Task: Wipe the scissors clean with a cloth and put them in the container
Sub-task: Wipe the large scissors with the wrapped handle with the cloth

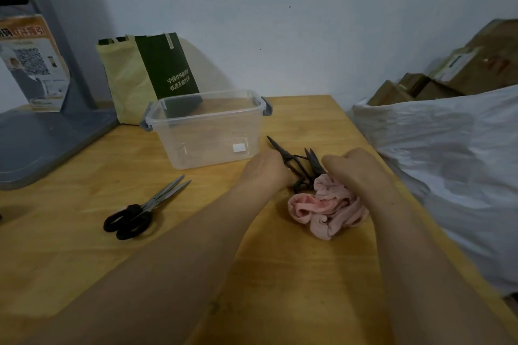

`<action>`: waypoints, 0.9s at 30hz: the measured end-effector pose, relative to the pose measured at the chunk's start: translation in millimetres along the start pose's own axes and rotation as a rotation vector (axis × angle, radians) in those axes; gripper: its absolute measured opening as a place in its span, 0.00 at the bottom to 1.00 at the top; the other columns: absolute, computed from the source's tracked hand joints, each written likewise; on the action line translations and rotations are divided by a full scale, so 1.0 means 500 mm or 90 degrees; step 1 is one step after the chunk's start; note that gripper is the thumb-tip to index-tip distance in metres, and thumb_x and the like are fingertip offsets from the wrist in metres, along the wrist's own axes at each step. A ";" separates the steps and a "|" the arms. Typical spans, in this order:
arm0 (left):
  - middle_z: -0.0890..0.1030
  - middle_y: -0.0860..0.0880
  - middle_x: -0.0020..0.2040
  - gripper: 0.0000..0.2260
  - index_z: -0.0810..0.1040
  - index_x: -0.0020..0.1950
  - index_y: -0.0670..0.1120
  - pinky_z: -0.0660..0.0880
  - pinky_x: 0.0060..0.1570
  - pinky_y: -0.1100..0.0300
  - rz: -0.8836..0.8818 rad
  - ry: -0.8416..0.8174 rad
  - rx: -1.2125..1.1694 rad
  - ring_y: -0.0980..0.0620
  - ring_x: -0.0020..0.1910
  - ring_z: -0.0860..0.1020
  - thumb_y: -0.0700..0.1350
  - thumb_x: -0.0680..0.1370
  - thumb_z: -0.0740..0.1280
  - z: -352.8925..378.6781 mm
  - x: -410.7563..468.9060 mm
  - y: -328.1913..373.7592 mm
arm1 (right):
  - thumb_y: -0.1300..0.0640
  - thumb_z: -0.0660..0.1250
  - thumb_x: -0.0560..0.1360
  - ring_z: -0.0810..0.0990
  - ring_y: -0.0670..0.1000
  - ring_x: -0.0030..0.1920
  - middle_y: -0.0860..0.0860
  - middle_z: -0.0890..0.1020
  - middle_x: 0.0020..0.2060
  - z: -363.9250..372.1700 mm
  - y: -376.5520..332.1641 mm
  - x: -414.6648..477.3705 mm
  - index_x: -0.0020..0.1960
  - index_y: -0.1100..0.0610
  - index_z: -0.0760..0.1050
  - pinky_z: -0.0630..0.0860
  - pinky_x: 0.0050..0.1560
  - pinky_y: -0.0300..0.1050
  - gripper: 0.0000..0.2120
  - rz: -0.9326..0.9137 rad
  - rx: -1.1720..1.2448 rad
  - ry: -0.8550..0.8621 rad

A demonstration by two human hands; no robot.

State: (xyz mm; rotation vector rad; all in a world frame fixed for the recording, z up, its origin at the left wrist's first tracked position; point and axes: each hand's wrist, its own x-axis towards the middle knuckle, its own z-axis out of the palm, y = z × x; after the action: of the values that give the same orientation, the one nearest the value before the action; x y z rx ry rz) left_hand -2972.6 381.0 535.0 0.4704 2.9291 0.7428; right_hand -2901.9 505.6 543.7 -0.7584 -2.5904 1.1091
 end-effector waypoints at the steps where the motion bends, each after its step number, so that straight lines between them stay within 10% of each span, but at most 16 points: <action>1: 0.74 0.47 0.36 0.11 0.71 0.37 0.44 0.71 0.34 0.58 -0.012 -0.001 0.009 0.47 0.37 0.76 0.46 0.77 0.65 0.004 0.007 0.001 | 0.49 0.62 0.73 0.63 0.53 0.28 0.51 0.63 0.25 0.002 -0.002 0.002 0.27 0.56 0.60 0.60 0.32 0.45 0.20 -0.002 0.002 0.005; 6: 0.73 0.47 0.36 0.10 0.70 0.36 0.44 0.79 0.45 0.56 -0.080 -0.022 -0.048 0.46 0.42 0.80 0.41 0.74 0.69 0.012 0.040 0.016 | 0.48 0.71 0.71 0.74 0.52 0.31 0.51 0.74 0.27 0.009 0.001 0.009 0.29 0.54 0.73 0.70 0.34 0.44 0.16 -0.054 -0.068 0.019; 15: 0.72 0.40 0.37 0.08 0.70 0.42 0.37 0.77 0.33 0.58 -0.262 -0.131 -0.467 0.50 0.23 0.71 0.28 0.77 0.56 -0.021 0.040 0.020 | 0.55 0.74 0.69 0.81 0.53 0.41 0.54 0.82 0.38 0.019 0.011 0.015 0.45 0.57 0.82 0.77 0.41 0.46 0.07 0.001 -0.133 -0.055; 27: 0.79 0.41 0.53 0.13 0.73 0.61 0.40 0.76 0.56 0.46 -0.039 0.099 -0.333 0.43 0.54 0.78 0.35 0.77 0.63 -0.063 0.019 0.010 | 0.52 0.68 0.74 0.76 0.54 0.45 0.51 0.76 0.39 0.042 0.001 0.000 0.51 0.56 0.77 0.70 0.38 0.44 0.09 -0.015 -0.287 -0.003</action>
State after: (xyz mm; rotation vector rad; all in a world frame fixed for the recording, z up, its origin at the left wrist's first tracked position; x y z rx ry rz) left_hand -2985.0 374.1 565.0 0.2780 2.6982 1.5308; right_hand -2909.9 492.9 528.8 -0.8054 -2.8802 0.5178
